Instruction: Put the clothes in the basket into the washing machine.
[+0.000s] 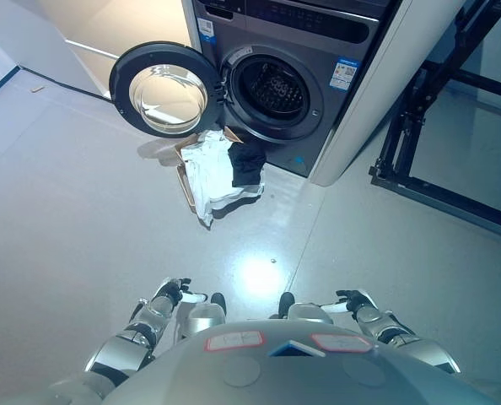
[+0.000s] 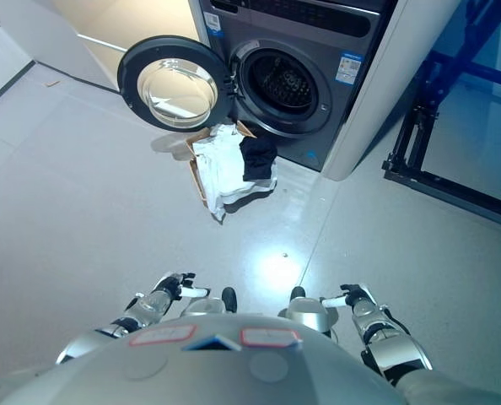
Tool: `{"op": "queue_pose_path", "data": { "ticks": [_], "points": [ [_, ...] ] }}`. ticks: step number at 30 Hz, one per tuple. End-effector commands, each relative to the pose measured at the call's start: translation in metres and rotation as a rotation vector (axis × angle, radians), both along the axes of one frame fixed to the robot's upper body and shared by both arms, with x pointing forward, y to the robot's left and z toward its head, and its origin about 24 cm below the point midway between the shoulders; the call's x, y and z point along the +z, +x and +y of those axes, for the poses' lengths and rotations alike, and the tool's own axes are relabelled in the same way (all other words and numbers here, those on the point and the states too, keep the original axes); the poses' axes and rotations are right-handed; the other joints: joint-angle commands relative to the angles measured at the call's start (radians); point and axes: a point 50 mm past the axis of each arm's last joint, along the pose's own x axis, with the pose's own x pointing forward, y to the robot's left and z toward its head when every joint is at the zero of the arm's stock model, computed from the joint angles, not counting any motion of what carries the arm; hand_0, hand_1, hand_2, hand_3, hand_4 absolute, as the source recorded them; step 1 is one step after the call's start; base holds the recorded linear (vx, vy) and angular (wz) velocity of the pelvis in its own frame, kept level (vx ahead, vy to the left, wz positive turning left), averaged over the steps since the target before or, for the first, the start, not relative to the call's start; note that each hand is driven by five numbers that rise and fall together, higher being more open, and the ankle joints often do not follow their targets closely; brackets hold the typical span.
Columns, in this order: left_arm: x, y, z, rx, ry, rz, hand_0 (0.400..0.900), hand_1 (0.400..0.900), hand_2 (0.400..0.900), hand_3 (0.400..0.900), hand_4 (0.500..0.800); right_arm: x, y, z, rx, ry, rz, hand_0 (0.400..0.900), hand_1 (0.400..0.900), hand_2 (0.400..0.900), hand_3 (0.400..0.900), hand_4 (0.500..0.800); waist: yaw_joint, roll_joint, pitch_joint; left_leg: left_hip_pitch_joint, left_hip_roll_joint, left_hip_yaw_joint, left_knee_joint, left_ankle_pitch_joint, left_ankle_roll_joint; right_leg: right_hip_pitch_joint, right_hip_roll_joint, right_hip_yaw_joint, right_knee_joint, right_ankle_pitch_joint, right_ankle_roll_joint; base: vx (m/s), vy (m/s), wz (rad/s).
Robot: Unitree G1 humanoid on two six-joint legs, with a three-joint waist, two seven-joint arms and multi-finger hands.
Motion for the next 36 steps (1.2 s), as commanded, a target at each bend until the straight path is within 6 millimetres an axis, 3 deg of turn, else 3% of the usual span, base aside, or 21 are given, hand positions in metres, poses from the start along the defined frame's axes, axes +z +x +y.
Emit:
{"op": "queue_pose_path", "data": {
  "ticks": [1, 15, 22, 27, 30, 31, 33, 35, 36],
  "points": [
    [0.006, 0.022, 0.013, 0.014, 0.042, -0.045, 0.900, 0.900, 0.900, 0.900, 0.800, 0.001, 0.016, 0.004, 0.048, -0.012, -0.014, 0.900, 0.900, 0.900, 0.900, 0.800, 0.000, -0.031, -0.009, -0.005, -0.036, 0.011, 0.004, -0.055, 0.000, 0.026, -0.016, 0.021, 0.007, -0.014, 0.055, 0.00, 0.000, 0.00],
    [0.007, 0.022, 0.016, 0.022, 0.048, -0.047, 0.900, 0.900, 0.900, 0.900, 0.800, 0.002, 0.017, 0.002, 0.046, -0.015, -0.020, 0.900, 0.900, 0.900, 0.900, 0.800, -0.002, -0.029, 0.002, -0.007, -0.035, 0.007, 0.004, -0.057, 0.000, 0.019, -0.011, 0.020, 0.014, -0.021, 0.050, 0.00, 0.000, 0.00],
    [0.011, 0.031, 0.021, 0.032, 0.065, -0.073, 0.900, 0.900, 0.900, 0.900, 0.800, 0.004, 0.027, 0.000, 0.058, -0.021, -0.046, 0.900, 0.900, 0.900, 0.900, 0.800, 0.001, -0.034, 0.027, -0.023, -0.021, 0.000, 0.004, -0.042, 0.004, -0.014, 0.003, 0.025, 0.050, -0.040, 0.035, 0.00, -0.034, 0.01],
    [0.017, 0.046, 0.028, 0.055, 0.080, -0.125, 0.900, 0.900, 0.900, 0.900, 0.800, 0.008, 0.041, -0.001, 0.078, -0.026, -0.082, 0.900, 0.900, 0.900, 0.900, 0.800, 0.021, -0.070, 0.077, -0.173, -0.022, -0.031, 0.274, -0.099, 0.010, -0.050, 0.015, 0.049, 0.103, -0.072, -0.010, -0.01, -0.112, 0.04],
    [0.022, 0.056, 0.033, 0.094, 0.087, -0.170, 0.900, 0.900, 0.900, 0.900, 0.800, 0.012, 0.048, -0.007, 0.080, -0.044, -0.103, 0.900, 0.900, 0.900, 0.900, 0.800, 0.057, -0.091, 0.129, -0.345, -0.027, -0.064, 0.569, -0.008, 0.005, -0.023, 0.024, 0.035, 0.109, -0.096, -0.040, 0.06, -0.194, 0.25],
    [0.023, 0.059, 0.033, 0.110, 0.087, -0.186, 0.900, 0.900, 0.900, 0.900, 0.800, 0.014, 0.052, -0.012, 0.083, -0.061, -0.113, 0.900, 0.900, 0.900, 0.900, 0.800, 0.069, -0.099, 0.146, -0.438, -0.036, -0.039, 0.662, 0.026, -0.002, -0.017, 0.019, 0.016, 0.110, -0.108, -0.046, 0.06, -0.139, 0.37],
    [0.023, 0.058, 0.034, 0.114, 0.093, -0.185, 0.900, 0.900, 0.900, 0.900, 0.800, 0.016, 0.053, -0.015, 0.082, -0.072, -0.114, 0.900, 0.900, 0.900, 0.900, 0.800, 0.073, -0.095, 0.136, -0.477, -0.040, -0.025, 0.631, 0.019, 0.001, -0.020, 0.023, 0.009, 0.108, -0.121, -0.043, 0.14, -0.055, 0.13],
    [0.025, 0.059, 0.039, 0.112, 0.108, -0.198, 0.900, 0.900, 0.900, 0.900, 0.800, 0.019, 0.057, -0.020, 0.080, -0.089, -0.132, 0.900, 0.900, 0.900, 0.900, 0.800, 0.095, -0.082, 0.123, -0.522, -0.060, -0.003, 0.484, 0.019, 0.009, 0.003, 0.037, 0.016, 0.090, -0.141, -0.033, 0.32, 0.022, -0.24],
    [0.027, 0.061, 0.041, 0.107, 0.117, -0.209, 0.900, 0.900, 0.900, 0.900, 0.800, 0.020, 0.060, -0.021, 0.085, -0.097, -0.141, 0.900, 0.900, 0.900, 0.900, 0.800, 0.109, -0.061, 0.111, -0.528, -0.035, 0.000, 0.337, 0.064, 0.000, 0.027, 0.062, 0.029, 0.071, -0.155, -0.021, 0.42, 0.076, -0.42]
  ]
}}
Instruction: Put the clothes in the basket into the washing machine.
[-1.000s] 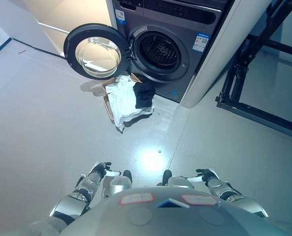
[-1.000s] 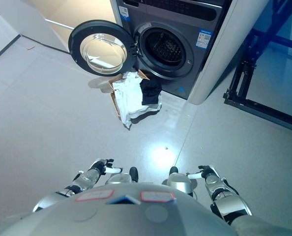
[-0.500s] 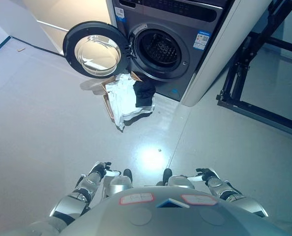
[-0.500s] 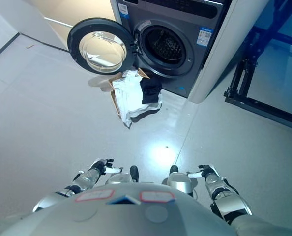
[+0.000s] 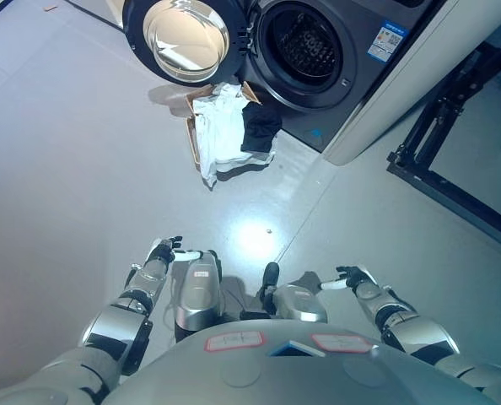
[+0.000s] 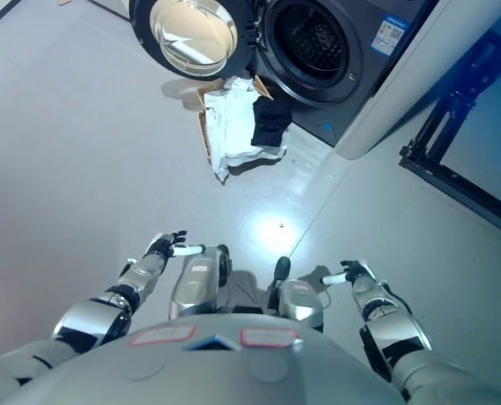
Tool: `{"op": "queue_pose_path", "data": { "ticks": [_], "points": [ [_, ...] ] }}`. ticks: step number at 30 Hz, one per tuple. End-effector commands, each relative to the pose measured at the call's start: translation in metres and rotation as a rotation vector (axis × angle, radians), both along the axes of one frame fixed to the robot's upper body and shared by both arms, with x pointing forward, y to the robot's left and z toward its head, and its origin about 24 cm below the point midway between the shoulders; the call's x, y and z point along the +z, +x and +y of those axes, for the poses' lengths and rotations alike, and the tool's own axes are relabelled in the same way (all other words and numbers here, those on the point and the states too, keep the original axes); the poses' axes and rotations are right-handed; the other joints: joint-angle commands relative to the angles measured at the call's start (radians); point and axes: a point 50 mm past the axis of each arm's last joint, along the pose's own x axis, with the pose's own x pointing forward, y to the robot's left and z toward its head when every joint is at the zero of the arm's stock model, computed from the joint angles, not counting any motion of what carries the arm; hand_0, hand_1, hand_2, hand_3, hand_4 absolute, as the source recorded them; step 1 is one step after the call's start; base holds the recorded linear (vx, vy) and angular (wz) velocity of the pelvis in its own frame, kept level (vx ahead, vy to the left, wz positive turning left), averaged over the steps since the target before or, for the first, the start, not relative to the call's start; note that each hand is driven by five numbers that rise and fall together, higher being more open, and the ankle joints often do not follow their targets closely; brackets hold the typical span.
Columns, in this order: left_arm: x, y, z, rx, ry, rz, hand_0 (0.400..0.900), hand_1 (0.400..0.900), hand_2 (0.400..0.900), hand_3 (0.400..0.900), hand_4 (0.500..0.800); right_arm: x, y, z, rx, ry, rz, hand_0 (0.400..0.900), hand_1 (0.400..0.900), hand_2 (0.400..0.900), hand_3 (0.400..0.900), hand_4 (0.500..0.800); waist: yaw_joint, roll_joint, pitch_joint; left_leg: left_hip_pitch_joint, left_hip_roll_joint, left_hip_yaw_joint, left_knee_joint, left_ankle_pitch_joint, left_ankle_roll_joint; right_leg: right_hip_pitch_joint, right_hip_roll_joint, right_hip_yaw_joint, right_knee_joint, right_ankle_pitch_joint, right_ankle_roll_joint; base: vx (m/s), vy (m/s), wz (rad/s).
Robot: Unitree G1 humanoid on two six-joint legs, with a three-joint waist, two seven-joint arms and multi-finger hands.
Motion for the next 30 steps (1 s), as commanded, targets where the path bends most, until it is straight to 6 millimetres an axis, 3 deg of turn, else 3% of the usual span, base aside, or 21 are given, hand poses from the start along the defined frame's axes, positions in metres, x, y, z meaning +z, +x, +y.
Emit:
{"op": "queue_pose_path", "data": {
  "ticks": [1, 3, 4, 6, 8, 10, 12, 13, 15, 17, 21, 24, 26, 28, 30],
  "points": [
    [0.002, -0.013, 0.024, 0.020, 0.088, 0.004, 0.900, 0.900, 0.900, 0.900, 0.800, 0.005, 0.004, -0.012, 0.014, -0.054, -0.032, 0.900, 0.900, 0.900, 0.900, 0.800, 0.040, 0.023, -0.034, -0.074, -0.015, 0.050, -0.271, 0.043, 0.096, 0.145, 0.056, 0.048, 0.023, -0.132, 0.105, 0.45, 0.096, -0.41],
    [0.002, -0.012, 0.023, 0.012, 0.097, -0.001, 0.900, 0.900, 0.900, 0.900, 0.800, 0.007, 0.009, -0.012, 0.026, -0.063, -0.051, 0.900, 0.900, 0.900, 0.900, 0.800, 0.051, 0.025, -0.036, -0.123, 0.031, 0.114, -0.448, 0.088, 0.082, 0.193, 0.046, 0.065, 0.006, -0.160, 0.125, 0.49, 0.147, -0.44],
    [0.003, -0.013, 0.025, 0.016, 0.103, -0.001, 0.900, 0.900, 0.900, 0.900, 0.800, 0.009, 0.014, -0.012, 0.035, -0.069, -0.065, 0.900, 0.900, 0.900, 0.900, 0.800, 0.051, 0.027, -0.044, -0.147, 0.070, 0.176, -0.455, 0.106, 0.080, 0.235, 0.030, 0.072, 0.008, -0.177, 0.143, 0.60, 0.218, -0.61],
    [0.002, -0.016, 0.026, 0.025, 0.103, 0.007, 0.900, 0.900, 0.900, 0.900, 0.800, 0.008, 0.013, -0.010, 0.049, -0.064, -0.061, 0.900, 0.900, 0.900, 0.900, 0.800, 0.057, 0.027, -0.056, -0.118, 0.073, 0.194, -0.448, 0.110, 0.088, 0.261, 0.027, 0.081, 0.016, -0.195, 0.148, 0.43, 0.160, -0.47],
    [0.005, -0.014, 0.033, 0.033, 0.119, 0.001, 0.900, 0.900, 0.900, 0.900, 0.800, 0.007, 0.015, -0.004, 0.097, -0.058, -0.043, 0.900, 0.900, 0.900, 0.900, 0.800, 0.084, -0.002, -0.083, -0.107, 0.047, 0.154, -0.447, 0.165, 0.101, 0.280, -0.009, 0.094, 0.084, -0.217, 0.161, 0.57, 0.206, -0.37],
    [0.008, -0.009, 0.037, 0.020, 0.131, -0.005, 0.900, 0.900, 0.900, 0.900, 0.800, 0.004, 0.013, 0.003, 0.128, -0.046, -0.031, 0.900, 0.900, 0.900, 0.900, 0.800, 0.092, -0.035, -0.102, -0.071, 0.011, 0.133, -0.420, 0.163, 0.120, 0.252, -0.047, 0.110, 0.222, -0.132, 0.191, 0.56, 0.236, -0.05],
    [0.010, -0.003, 0.037, -0.017, 0.138, -0.017, 0.900, 0.900, 0.900, 0.900, 0.800, 0.002, 0.011, 0.009, 0.186, -0.045, -0.014, 0.900, 0.900, 0.900, 0.900, 0.800, 0.086, -0.054, -0.103, -0.020, -0.034, 0.118, -0.395, 0.114, 0.162, 0.144, -0.076, 0.134, 0.490, 0.116, 0.215, 0.42, 0.274, 0.33],
    [0.012, 0.001, 0.038, -0.029, 0.143, -0.026, 0.900, 0.900, 0.900, 0.900, 0.800, 0.002, 0.015, 0.011, 0.231, -0.054, -0.010, 0.900, 0.900, 0.900, 0.900, 0.800, 0.075, -0.047, -0.087, 0.014, -0.046, 0.106, -0.390, 0.092, 0.178, 0.099, -0.072, 0.142, 0.601, 0.193, 0.209, 0.37, 0.271, 0.72],
    [0.018, 0.013, 0.039, -0.053, 0.157, -0.056, 0.900, 0.900, 0.900, 0.900, 0.800, 0.008, 0.033, 0.017, 0.305, -0.062, -0.049, 0.900, 0.900, 0.900, 0.900, 0.800, 0.045, -0.024, -0.037, 0.081, -0.066, 0.063, -0.375, 0.049, 0.209, -0.005, -0.053, 0.152, 0.781, 0.232, 0.194, 0.37, 0.237, 0.81],
    [0.023, 0.026, 0.034, -0.100, 0.169, -0.081, 0.900, 0.900, 0.900, 0.900, 0.800, 0.014, 0.052, 0.023, 0.400, -0.084, -0.087, 0.900, 0.900, 0.900, 0.900, 0.800, 0.029, 0.000, -0.002, 0.125, -0.068, 0.035, -0.369, 0.021, 0.222, -0.102, -0.069, 0.117, 0.882, 0.200, 0.185, 0.31, 0.134, 0.82],
    [0.041, 0.066, 0.019, -0.214, 0.194, -0.180, 0.900, 0.900, 0.900, 0.900, 0.800, 0.037, 0.103, 0.044, 0.635, -0.144, -0.197, 0.900, 0.900, 0.900, 0.900, 0.800, -0.014, 0.014, 0.058, 0.183, -0.078, -0.078, -0.354, -0.020, 0.199, -0.236, -0.145, 0.083, 0.681, 0.086, 0.151, 0.30, -0.078, 1.15],
    [0.056, 0.089, 0.019, -0.243, 0.233, -0.231, 0.900, 0.900, 0.900, 0.900, 0.800, 0.056, 0.135, 0.063, 0.726, -0.164, -0.289, 0.900, 0.900, 0.900, 0.900, 0.800, -0.025, -0.023, 0.100, 0.177, -0.105, -0.135, -0.346, -0.046, 0.167, -0.264, -0.153, 0.110, 0.369, 0.094, 0.172, 0.17, -0.239, 1.03],
    [0.061, 0.097, 0.019, -0.242, 0.251, -0.253, 0.900, 0.900, 0.900, 0.900, 0.800, 0.066, 0.150, 0.080, 0.785, -0.164, -0.342, 0.900, 0.900, 0.900, 0.900, 0.800, -0.017, -0.051, 0.125, 0.165, -0.114, -0.160, -0.343, -0.059, 0.145, -0.270, -0.177, 0.089, 0.194, 0.148, 0.197, 0.11, -0.285, 0.74],
    [0.065, 0.098, 0.028, -0.210, 0.271, -0.263, 0.900, 0.900, 0.900, 0.900, 0.800, 0.074, 0.160, 0.096, 0.839, -0.159, -0.396, 0.900, 0.900, 0.900, 0.900, 0.800, -0.007, -0.079, 0.146, 0.134, -0.122, -0.180, -0.323, -0.063, 0.130, -0.274, -0.190, 0.088, 0.131, 0.198, 0.208, 0.05, -0.264, 0.78],
    [0.069, 0.101, 0.033, -0.221, 0.297, -0.270, 0.900, 0.900, 0.900, 0.900, 0.800, 0.086, 0.172, 0.102, 0.877, -0.174, -0.453, 0.900, 0.900, 0.900, 0.900, 0.800, 0.003, -0.096, 0.151, 0.073, -0.135, -0.222, -0.305, -0.063, 0.119, -0.274, -0.185, 0.116, 0.101, 0.193, 0.203, 0.02, -0.270, 1.09]
  ]
}}
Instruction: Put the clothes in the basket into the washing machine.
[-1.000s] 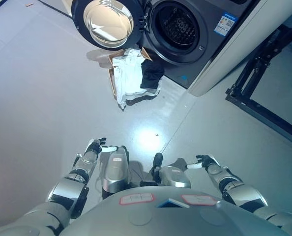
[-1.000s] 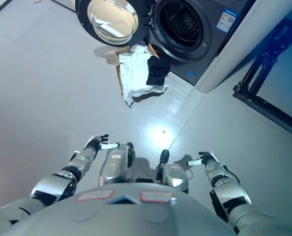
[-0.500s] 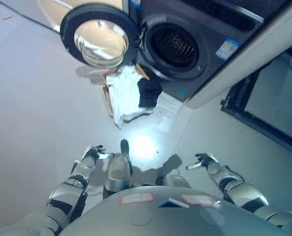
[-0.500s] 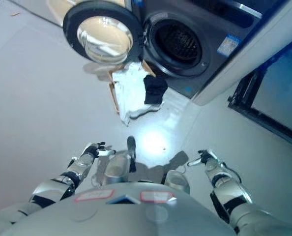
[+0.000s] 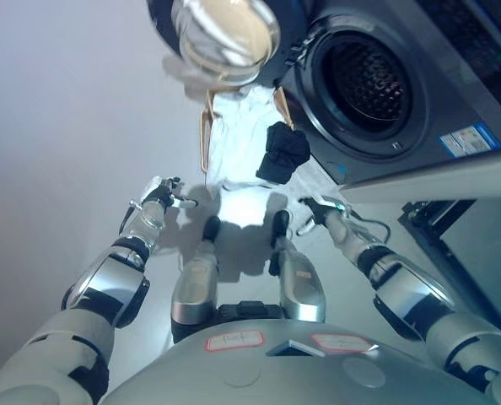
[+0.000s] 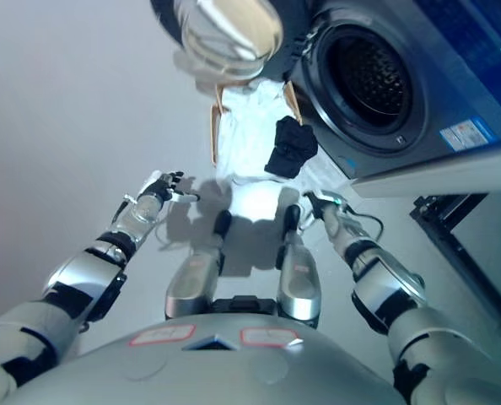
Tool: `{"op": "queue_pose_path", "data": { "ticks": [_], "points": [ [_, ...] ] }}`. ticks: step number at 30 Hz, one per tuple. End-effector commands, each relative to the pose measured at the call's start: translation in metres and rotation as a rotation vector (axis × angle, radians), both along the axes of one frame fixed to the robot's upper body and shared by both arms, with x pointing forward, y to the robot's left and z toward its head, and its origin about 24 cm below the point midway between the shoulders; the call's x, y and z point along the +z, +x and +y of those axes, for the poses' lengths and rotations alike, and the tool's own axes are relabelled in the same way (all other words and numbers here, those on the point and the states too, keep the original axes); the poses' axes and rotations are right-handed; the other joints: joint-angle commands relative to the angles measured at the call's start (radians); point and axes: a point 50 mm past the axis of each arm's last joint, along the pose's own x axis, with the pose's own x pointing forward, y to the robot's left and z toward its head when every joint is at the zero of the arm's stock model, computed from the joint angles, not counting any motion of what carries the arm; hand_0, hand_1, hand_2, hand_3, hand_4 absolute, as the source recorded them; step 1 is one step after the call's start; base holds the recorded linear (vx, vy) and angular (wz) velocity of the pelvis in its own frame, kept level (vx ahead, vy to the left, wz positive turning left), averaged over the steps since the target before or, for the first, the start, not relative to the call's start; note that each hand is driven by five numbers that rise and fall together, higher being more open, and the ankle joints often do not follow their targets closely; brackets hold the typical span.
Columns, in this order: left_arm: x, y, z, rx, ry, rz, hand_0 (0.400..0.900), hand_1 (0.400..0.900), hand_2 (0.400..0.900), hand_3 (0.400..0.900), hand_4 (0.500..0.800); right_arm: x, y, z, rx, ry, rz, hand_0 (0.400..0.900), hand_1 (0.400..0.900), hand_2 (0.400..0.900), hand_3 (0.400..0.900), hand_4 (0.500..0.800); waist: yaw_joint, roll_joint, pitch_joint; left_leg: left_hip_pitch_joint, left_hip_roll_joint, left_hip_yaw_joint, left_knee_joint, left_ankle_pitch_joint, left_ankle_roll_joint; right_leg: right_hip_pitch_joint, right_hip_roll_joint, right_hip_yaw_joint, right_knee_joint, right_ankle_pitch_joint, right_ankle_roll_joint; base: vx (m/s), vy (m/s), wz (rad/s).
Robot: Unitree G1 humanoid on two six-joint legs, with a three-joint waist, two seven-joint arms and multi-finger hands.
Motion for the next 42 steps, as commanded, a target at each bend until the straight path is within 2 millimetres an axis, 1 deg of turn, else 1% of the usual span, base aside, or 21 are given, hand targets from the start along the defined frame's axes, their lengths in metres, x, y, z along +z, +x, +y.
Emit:
{"op": "queue_pose_path", "data": {
  "ticks": [1, 3, 7, 8, 9, 10, 11, 12, 13, 14, 15, 16, 17, 18, 23, 24, 27, 31, 34, 37, 42],
  "points": [
    [0.009, -0.003, 0.034, 0.049, 0.098, -0.035, 0.900, 0.900, 0.900, 0.900, 0.800, 0.033, 0.034, 0.017, 0.106, 0.010, -0.167, 0.900, 0.900, 0.900, 0.900, 0.800, 0.052, -0.049, 0.020, -0.049, -0.062, 0.054, 0.007, -0.044, 0.008, -0.076, -0.086, 0.088, 0.092, 0.007, 0.057, 0.00, -0.274, 0.99],
    [0.017, 0.000, 0.044, 0.086, 0.107, -0.067, 0.900, 0.900, 0.900, 0.900, 0.800, 0.057, 0.055, 0.021, 0.183, -0.020, -0.262, 0.900, 0.900, 0.900, 0.900, 0.800, 0.070, -0.039, 0.032, -0.090, -0.037, 0.009, -0.017, -0.009, -0.017, -0.128, -0.067, 0.051, 0.140, -0.019, 0.046, -0.02, -0.260, 0.75],
    [0.028, 0.018, 0.033, 0.069, 0.108, -0.130, 0.900, 0.900, 0.900, 0.900, 0.800, 0.105, 0.091, 0.021, 0.235, -0.103, -0.434, 0.900, 0.900, 0.900, 0.900, 0.800, 0.078, -0.032, 0.066, -0.173, 0.013, -0.019, 0.001, 0.007, -0.048, -0.180, -0.044, -0.023, 0.198, -0.091, 0.023, -0.01, -0.294, 0.67],
    [0.033, 0.024, 0.032, 0.079, 0.108, -0.164, 0.900, 0.900, 0.900, 0.900, 0.800, 0.121, 0.100, 0.012, 0.222, -0.135, -0.494, 0.900, 0.900, 0.900, 0.900, 0.800, 0.069, -0.032, 0.083, -0.225, 0.021, 0.009, 0.045, 0.004, -0.055, -0.201, -0.051, -0.045, 0.216, -0.101, 0.020, -0.13, -0.326, 1.00],
    [0.044, 0.035, 0.028, 0.077, 0.110, -0.214, 0.900, 0.900, 0.900, 0.900, 0.800, 0.150, 0.114, -0.007, 0.210, -0.216, -0.582, 0.900, 0.900, 0.900, 0.900, 0.800, 0.049, -0.025, 0.105, -0.294, 0.031, 0.097, 0.115, 0.001, -0.056, -0.230, -0.067, -0.077, 0.238, -0.106, 0.017, -0.18, -0.291, 1.06],
    [0.051, 0.044, 0.024, 0.077, 0.110, -0.250, 0.900, 0.900, 0.900, 0.900, 0.800, 0.162, 0.119, -0.014, 0.187, -0.245, -0.624, 0.900, 0.900, 0.900, 0.900, 0.800, 0.035, -0.012, 0.117, -0.340, 0.058, 0.197, 0.140, 0.007, -0.043, -0.253, -0.071, -0.098, 0.254, -0.115, 0.017, -0.18, -0.182, 0.62],
    [0.061, 0.052, 0.024, 0.092, 0.113, -0.288, 0.900, 0.900, 0.900, 0.900, 0.800, 0.177, 0.125, -0.021, 0.179, -0.279, -0.666, 0.900, 0.900, 0.900, 0.900, 0.800, 0.033, 0.001, 0.128, -0.369, 0.081, 0.261, 0.144, 0.021, -0.034, -0.286, -0.064, -0.106, 0.282, -0.126, 0.015, -0.02, -0.101, -0.13],
    [0.064, 0.065, -0.017, 0.032, 0.086, -0.349, 0.900, 0.900, 0.900, 0.900, 0.800, 0.141, 0.113, 0.072, 0.306, -0.193, -0.682, 0.900, 0.900, 0.900, 0.900, 0.800, 0.081, 0.034, 0.133, -0.378, 0.086, 0.251, 0.145, -0.006, -0.033, -0.326, -0.047, -0.097, 0.340, -0.174, 0.022, 0.03, 0.026, -0.88],
    [0.075, 0.067, 0.011, 0.114, 0.099, -0.385, 0.900, 0.900, 0.900, 0.900, 0.800, 0.146, 0.116, 0.019, 0.273, -0.331, -0.698, 0.900, 0.900, 0.900, 0.900, 0.800, 0.058, 0.022, 0.138, -0.408, 0.090, 0.243, 0.169, -0.010, -0.028, -0.383, -0.026, -0.067, 0.380, -0.188, 0.012, 0.05, 0.013, -0.97],
    [0.084, 0.071, 0.017, 0.150, 0.096, -0.424, 0.900, 0.900, 0.900, 0.900, 0.800, 0.154, 0.117, -0.003, 0.254, -0.397, -0.748, 0.900, 0.900, 0.900, 0.900, 0.800, 0.031, 0.004, 0.138, -0.459, 0.099, 0.261, 0.221, -0.028, -0.024, -0.430, -0.018, -0.050, 0.416, -0.197, 0.004, -0.08, 0.007, -0.73],
    [0.094, 0.076, 0.019, 0.189, 0.104, -0.478, 0.900, 0.900, 0.900, 0.900, 0.800, 0.169, 0.120, -0.010, 0.254, -0.460, -0.825, 0.900, 0.900, 0.900, 0.900, 0.800, 0.013, 0.000, 0.142, -0.518, 0.102, 0.272, 0.269, -0.047, -0.019, -0.484, -0.018, -0.040, 0.457, -0.210, -0.003, -0.09, -0.023, -0.32],
    [0.098, 0.079, 0.019, 0.197, 0.093, -0.488, 0.900, 0.900, 0.900, 0.900, 0.800, 0.170, 0.120, -0.011, 0.250, -0.467, -0.829, 0.900, 0.900, 0.900, 0.900, 0.800, 0.009, 0.005, 0.149, -0.550, 0.107, 0.274, 0.304, -0.059, -0.020, -0.511, -0.021, -0.033, 0.484, -0.221, -0.009, -0.12, -0.009, -0.25],
    [0.133, 0.103, 0.016, 0.218, 0.085, -0.575, 0.900, 0.900, 0.900, 0.900, 0.800, 0.214, 0.138, -0.013, 0.206, -0.538, -0.940, 0.900, 0.900, 0.900, 0.900, 0.800, -0.010, 0.015, 0.158, -0.629, 0.115, 0.274, 0.372, -0.081, -0.021, -0.585, -0.024, -0.025, 0.553, -0.242, -0.021, -0.08, 0.027, -0.20],
    [0.134, 0.103, 0.015, 0.218, 0.085, -0.577, 0.900, 0.900, 0.900, 0.900, 0.800, 0.216, 0.138, -0.013, 0.205, -0.538, -0.943, 0.900, 0.900, 0.900, 0.900, 0.800, -0.010, 0.015, 0.156, -0.637, 0.116, 0.274, 0.378, -0.084, -0.021, -0.592, -0.024, -0.025, 0.558, -0.244, -0.021, -0.08, 0.017, -0.19],
    [0.177, 0.126, 0.012, 0.239, 0.115, -0.649, 0.900, 0.900, 0.900, 0.900, 0.800, 0.252, 0.149, -0.026, 0.093, -0.645, -1.010, 0.900, 0.900, 0.900, 0.900, 0.800, -0.042, 0.081, 0.125, -0.846, 0.112, 0.281, 0.577, -0.149, -0.020, -0.823, -0.023, 0.027, 0.774, -0.295, -0.050, -0.04, 0.017, -0.11],
    [0.178, 0.126, 0.012, 0.239, 0.114, -0.650, 0.900, 0.900, 0.900, 0.900, 0.800, 0.252, 0.149, -0.026, 0.093, -0.645, -1.011, 0.900, 0.900, 0.900, 0.900, 0.800, -0.042, 0.081, 0.121, -0.855, 0.112, 0.281, 0.583, -0.152, -0.020, -0.831, -0.024, 0.027, 0.779, -0.297, -0.050, -0.03, 0.007, -0.06],
    [0.203, 0.135, 0.013, 0.274, 0.104, -0.692, 0.900, 0.900, 0.900, 0.900, 0.800, 0.283, 0.153, -0.037, 0.040, -0.711, -1.050, 0.900, 0.900, 0.900, 0.900, 0.800, -0.048, 0.113, 0.096, -0.981, 0.123, 0.287, 0.704, -0.187, -0.028, -0.966, -0.030, 0.040, 0.893, -0.332, -0.058, -0.03, 0.000, -0.13],
    [0.228, 0.140, 0.022, 0.321, 0.108, -0.740, 0.900, 0.900, 0.900, 0.900, 0.800, 0.311, 0.154, -0.047, -0.004, -0.762, -1.114, 0.900, 0.900, 0.900, 0.900, 0.800, -0.044, 0.130, 0.076, -1.117, 0.123, 0.273, 0.826, -0.226, -0.026, -1.102, -0.030, 0.042, 1.004, -0.369, -0.059, -0.02, -0.018, -0.08],
    [0.229, 0.139, 0.027, 0.343, 0.109, -0.730, 0.900, 0.900, 0.900, 0.900, 0.800, 0.320, 0.153, -0.054, -0.050, -0.748, -1.128, 0.900, 0.900, 0.900, 0.900, 0.800, -0.042, 0.133, 0.065, -1.183, 0.125, 0.270, 0.887, -0.249, -0.023, -1.159, -0.035, 0.047, 1.055, -0.390, -0.065, 0.01, -0.041, 0.03],
    [0.228, 0.142, 0.014, 0.326, 0.096, -0.713, 0.900, 0.900, 0.900, 0.900, 0.800, 0.329, 0.150, -0.065, -0.098, -0.782, -1.119, 0.900, 0.900, 0.900, 0.900, 0.800, -0.041, 0.127, 0.065, -1.246, 0.128, 0.255, 0.948, -0.271, -0.017, -1.222, -0.042, 0.055, 1.127, -0.416, -0.072, 0.03, -0.038, 0.05],
    [0.221, 0.140, 0.015, 0.342, 0.097, -0.688, 0.900, 0.900, 0.900, 0.900, 0.800, 0.325, 0.147, -0.078, -0.135, -0.828, -1.075, 0.900, 0.900, 0.900, 0.900, 0.800, -0.034, 0.132, 0.054, -1.295, 0.118, 0.246, 0.994, -0.284, -0.015, -1.280, -0.045, 0.066, 1.179, -0.437, -0.081, 0.03, -0.031, 0.10]
  ]
}}
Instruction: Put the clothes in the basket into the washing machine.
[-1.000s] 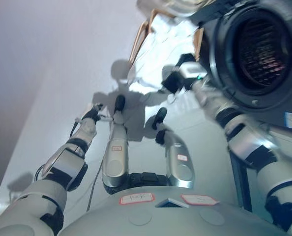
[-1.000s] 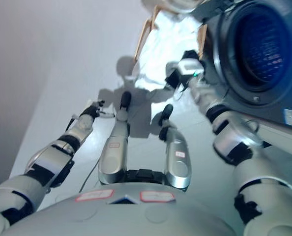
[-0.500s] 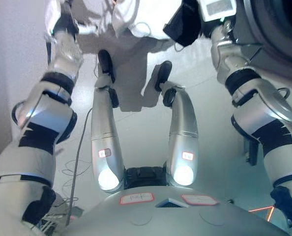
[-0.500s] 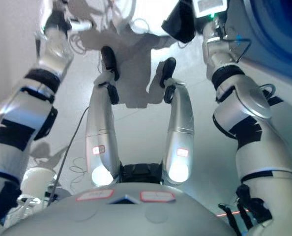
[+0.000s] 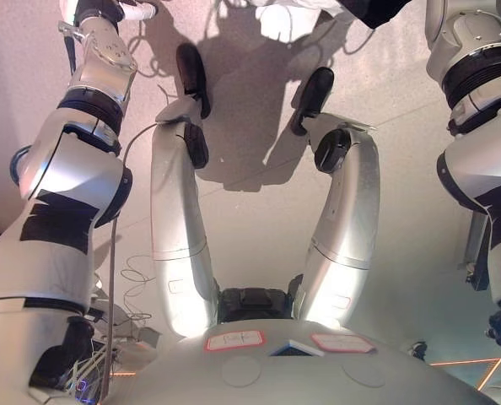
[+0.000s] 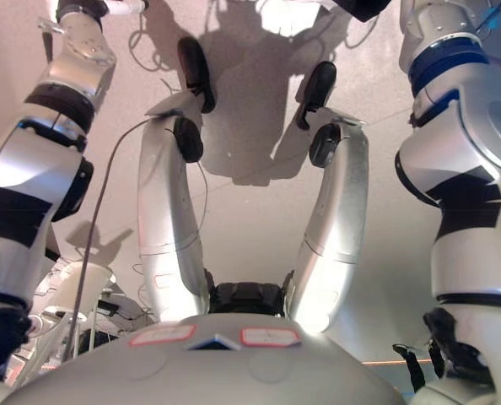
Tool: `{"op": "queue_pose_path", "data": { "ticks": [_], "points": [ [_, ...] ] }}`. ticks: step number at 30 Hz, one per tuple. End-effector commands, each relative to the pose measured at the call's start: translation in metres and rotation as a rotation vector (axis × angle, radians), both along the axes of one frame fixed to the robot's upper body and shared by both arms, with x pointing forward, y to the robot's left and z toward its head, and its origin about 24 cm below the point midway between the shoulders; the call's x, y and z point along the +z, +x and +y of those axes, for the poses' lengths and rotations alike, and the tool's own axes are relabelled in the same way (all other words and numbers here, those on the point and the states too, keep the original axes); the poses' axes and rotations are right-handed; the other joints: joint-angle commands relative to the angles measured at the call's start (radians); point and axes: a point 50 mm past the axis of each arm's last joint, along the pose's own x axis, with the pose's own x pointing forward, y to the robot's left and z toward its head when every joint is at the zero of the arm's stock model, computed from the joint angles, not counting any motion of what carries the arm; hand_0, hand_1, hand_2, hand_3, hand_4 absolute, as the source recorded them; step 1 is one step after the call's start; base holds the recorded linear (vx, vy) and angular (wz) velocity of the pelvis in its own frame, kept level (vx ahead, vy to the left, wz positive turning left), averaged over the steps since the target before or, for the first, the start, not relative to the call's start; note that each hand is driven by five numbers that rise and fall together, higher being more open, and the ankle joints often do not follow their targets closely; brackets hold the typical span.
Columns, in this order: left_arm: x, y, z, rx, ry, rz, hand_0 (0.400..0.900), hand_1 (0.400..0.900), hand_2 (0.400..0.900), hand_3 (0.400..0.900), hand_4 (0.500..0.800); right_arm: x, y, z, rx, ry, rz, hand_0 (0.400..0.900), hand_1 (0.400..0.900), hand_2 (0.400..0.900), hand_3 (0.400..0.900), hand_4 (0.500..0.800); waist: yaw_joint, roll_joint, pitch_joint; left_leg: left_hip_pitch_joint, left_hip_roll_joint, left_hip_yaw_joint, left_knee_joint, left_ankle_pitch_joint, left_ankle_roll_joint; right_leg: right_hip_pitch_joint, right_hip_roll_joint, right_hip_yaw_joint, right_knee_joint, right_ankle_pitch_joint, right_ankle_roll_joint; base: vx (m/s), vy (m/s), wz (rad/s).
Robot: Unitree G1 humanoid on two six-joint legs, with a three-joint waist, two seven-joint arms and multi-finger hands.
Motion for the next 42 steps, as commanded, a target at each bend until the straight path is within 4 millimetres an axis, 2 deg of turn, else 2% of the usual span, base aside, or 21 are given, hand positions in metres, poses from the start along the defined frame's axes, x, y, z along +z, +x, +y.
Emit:
{"op": "queue_pose_path", "data": {
  "ticks": [1, 5, 6, 7, 14, 19, 25, 26, 28, 29, 30, 31, 32, 33, 34, 35, 37, 38, 40, 41, 42],
  "points": [
    [-0.038, -0.013, 0.019, 0.111, -0.021, 0.090, 0.900, 0.900, 0.900, 0.900, 0.800, -0.028, -0.009, -0.041, -0.210, -0.020, 0.081, 0.900, 0.900, 0.900, 0.900, 0.800, -0.033, 0.065, -0.147, -0.045, -0.026, -0.013, 0.131, -0.153, -0.014, 0.008, 0.033, 0.002, 0.058, -0.067, 0.032, 0.02, -0.021, 0.05],
    [-0.040, -0.015, 0.021, 0.114, -0.013, 0.106, 0.900, 0.900, 0.900, 0.900, 0.800, -0.025, -0.013, -0.054, -0.260, -0.042, 0.092, 0.900, 0.900, 0.900, 0.900, 0.800, -0.026, 0.067, -0.159, -0.053, -0.028, -0.011, 0.136, -0.155, -0.014, -0.001, 0.029, -0.001, 0.064, -0.075, 0.028, 0.04, -0.025, 0.07],
    [-0.040, -0.015, 0.021, 0.112, -0.012, 0.106, 0.900, 0.900, 0.900, 0.900, 0.800, -0.024, -0.014, -0.057, -0.271, -0.046, 0.096, 0.798, 0.798, 0.798, 0.798, 0.739, -0.025, 0.067, -0.163, -0.051, -0.029, -0.011, 0.130, -0.153, -0.014, 0.001, 0.029, -0.001, 0.061, -0.075, 0.027, 0.04, -0.026, 0.05],
    [-0.040, -0.015, 0.021, 0.108, -0.010, 0.109, 0.900, 0.900, 0.900, 0.900, 0.800, -0.025, -0.014, -0.058, -0.274, -0.047, 0.102, 0.400, 0.400, 0.400, 0.400, 0.500, -0.025, 0.066, -0.166, -0.047, -0.032, -0.011, 0.123, -0.151, -0.014, 0.004, 0.031, -0.001, 0.054, -0.074, 0.027, 0.04, -0.030, 0.04],
    [-0.046, -0.016, 0.019, 0.101, -0.015, 0.116, 0.900, 0.900, 0.900, 0.900, 0.800, -0.030, -0.016, -0.063, -0.291, -0.048, 0.109, 0.400, 0.400, 0.400, 0.400, 0.500, -0.026, 0.067, -0.189, -0.003, -0.047, 0.004, 0.047, -0.123, -0.018, 0.041, 0.044, -0.006, -0.011, -0.053, 0.029, 0.01, -0.002, 0.00],
    [-0.054, -0.017, 0.015, 0.092, -0.031, 0.123, 0.900, 0.900, 0.900, 0.900, 0.800, -0.035, -0.017, -0.064, -0.294, -0.026, 0.122, 0.400, 0.400, 0.400, 0.400, 0.500, -0.029, 0.071, -0.211, 0.091, -0.060, 0.015, -0.096, -0.067, -0.024, 0.121, 0.058, -0.017, -0.123, -0.006, 0.035, 0.01, -0.004, 0.01],
    [-0.057, -0.019, 0.018, 0.101, -0.042, 0.121, 0.900, 0.900, 0.900, 0.900, 0.800, -0.037, -0.016, -0.063, -0.289, 0.004, 0.120, 0.400, 0.400, 0.400, 0.400, 0.500, -0.024, 0.076, -0.207, 0.200, -0.055, 0.022, -0.238, -0.016, -0.029, 0.228, 0.078, -0.027, -0.255, 0.051, 0.047, 0.01, -0.008, -0.10],
    [-0.057, -0.020, 0.022, 0.112, -0.046, 0.116, 0.900, 0.900, 0.900, 0.900, 0.800, -0.035, -0.015, -0.060, -0.271, 0.063, 0.104, 0.400, 0.400, 0.400, 0.400, 0.500, -0.025, 0.078, -0.210, 0.260, -0.049, 0.023, -0.312, 0.008, -0.030, 0.281, 0.086, -0.028, -0.320, 0.073, 0.056, 0.03, -0.015, -0.16],
    [-0.053, -0.021, 0.028, 0.128, -0.052, 0.104, 0.900, 0.900, 0.900, 0.900, 0.800, -0.034, -0.014, -0.058, -0.227, 0.238, 0.074, 0.400, 0.400, 0.400, 0.400, 0.500, -0.030, 0.080, -0.208, 0.322, -0.043, 0.026, -0.373, 0.033, -0.033, 0.340, 0.092, -0.024, -0.382, 0.094, 0.061, 0.04, -0.011, -0.18],
    [-0.051, -0.021, 0.030, 0.136, -0.063, 0.094, 0.900, 0.900, 0.900, 0.900, 0.800, -0.034, -0.013, -0.057, -0.187, 0.445, 0.022, 0.400, 0.400, 0.400, 0.400, 0.500, -0.036, 0.084, -0.211, 0.361, -0.036, 0.029, -0.417, 0.051, -0.038, 0.376, 0.094, -0.022, -0.419, 0.106, 0.066, 0.05, 0.008, -0.16],
    [-0.048, -0.021, 0.035, 0.149, -0.063, 0.086, 0.900, 0.900, 0.900, 0.900, 0.800, -0.034, -0.013, -0.056, -0.171, 0.507, 0.017, 0.400, 0.400, 0.400, 0.400, 0.500, -0.041, 0.085, -0.204, 0.403, -0.035, 0.032, -0.448, 0.059, -0.037, 0.413, 0.093, -0.020, -0.455, 0.120, 0.068, 0.09, 0.036, -0.28],
    [-0.043, -0.023, 0.045, 0.179, -0.084, 0.070, 0.900, 0.900, 0.900, 0.900, 0.800, -0.036, -0.011, -0.052, -0.083, 0.902, -0.074, 0.400, 0.400, 0.400, 0.400, 0.500, -0.055, 0.099, -0.206, 0.469, -0.029, 0.039, -0.511, 0.078, -0.044, 0.472, 0.099, -0.011, -0.521, 0.140, 0.076, 0.07, 0.044, -0.25],
    [-0.043, -0.023, 0.045, 0.179, -0.082, 0.070, 0.900, 0.900, 0.900, 0.900, 0.800, -0.036, -0.011, -0.052, -0.084, 0.906, -0.075, 0.400, 0.400, 0.400, 0.400, 0.500, -0.053, 0.095, -0.199, 0.481, -0.029, 0.041, -0.518, 0.080, -0.044, 0.483, 0.099, -0.010, -0.527, 0.142, 0.077, 0.09, 0.066, -0.32],
    [-0.044, -0.026, 0.053, 0.204, -0.094, 0.066, 0.900, 0.900, 0.900, 0.900, 0.800, -0.038, -0.010, -0.050, -0.032, 1.112, -0.129, 0.400, 0.400, 0.400, 0.400, 0.500, -0.060, 0.102, -0.202, 0.524, -0.027, 0.049, -0.559, 0.090, -0.046, 0.515, 0.101, -0.007, -0.567, 0.152, 0.082, 0.12, 0.093, -0.36],
    [-0.050, -0.032, 0.062, 0.231, -0.104, 0.075, 0.900, 0.900, 0.900, 0.900, 0.800, -0.044, -0.008, -0.042, 0.057, 1.454, -0.221, 0.400, 0.400, 0.400, 0.400, 0.500, -0.069, 0.122, -0.209, 0.594, -0.025, 0.061, -0.622, 0.102, -0.054, 0.572, 0.098, 0.002, -0.635, 0.165, 0.090, 0.13, 0.094, -0.36],
    [-0.050, -0.032, 0.062, 0.232, -0.102, 0.077, 0.900, 0.900, 0.900, 0.900, 0.800, -0.046, -0.009, -0.042, 0.056, 1.459, -0.221, 0.400, 0.400, 0.400, 0.400, 0.500, -0.068, 0.118, -0.204, 0.607, -0.026, 0.063, -0.631, 0.105, -0.054, 0.584, 0.099, 0.003, -0.642, 0.167, 0.091, 0.15, 0.090, -0.32],
    [-0.082, -0.044, 0.064, 0.244, -0.133, 0.135, 0.900, 0.900, 0.900, 0.900, 0.800, -0.066, -0.007, -0.029, 0.183, 1.904, -0.306, 0.400, 0.400, 0.400, 0.400, 0.500, -0.066, 0.148, -0.223, 0.711, -0.041, 0.080, -0.720, 0.128, -0.063, 0.673, 0.099, 0.015, -0.721, 0.180, 0.100, 0.17, 0.081, -0.16],
    [-0.084, -0.045, 0.064, 0.244, -0.131, 0.139, 0.900, 0.900, 0.900, 0.900, 0.800, -0.069, -0.007, -0.029, 0.180, 1.909, -0.304, 0.400, 0.400, 0.400, 0.400, 0.500, -0.065, 0.145, -0.221, 0.725, -0.041, 0.081, -0.730, 0.132, -0.063, 0.685, 0.099, 0.015, -0.729, 0.182, 0.100, 0.17, 0.070, -0.11],
    [-0.117, -0.057, 0.055, 0.230, -0.160, 0.205, 0.900, 0.900, 0.900, 0.900, 0.800, -0.087, -0.010, -0.026, 0.225, 2.163, -0.381, 0.400, 0.400, 0.400, 0.400, 0.500, -0.066, 0.165, -0.236, 0.810, -0.056, 0.107, -0.802, 0.174, -0.061, 0.753, 0.101, 0.013, -0.789, 0.216, 0.097, 0.11, 0.068, -0.14],
    [-0.118, -0.057, 0.055, 0.230, -0.159, 0.208, 0.900, 0.900, 0.900, 0.900, 0.800, -0.089, -0.010, -0.026, 0.222, 2.164, -0.380, 0.400, 0.400, 0.400, 0.400, 0.500, -0.065, 0.165, -0.241, 0.832, -0.058, 0.097, -0.812, 0.150, -0.069, 0.771, 0.102, 0.022, -0.791, 0.189, 0.105, 0.17, 0.063, -0.16],
    [-0.128, -0.061, 0.050, 0.223, -0.169, 0.230, 0.900, 0.900, 0.900, 0.900, 0.800, -0.096, -0.012, -0.029, 0.206, 2.228, -0.419, 0.400, 0.400, 0.400, 0.400, 0.500, -0.066, 0.170, -0.251, 0.863, -0.061, 0.100, -0.832, 0.157, -0.070, 0.800, 0.106, 0.026, -0.811, 0.193, 0.105, 0.12, 0.024, -0.11]
  ]
}}
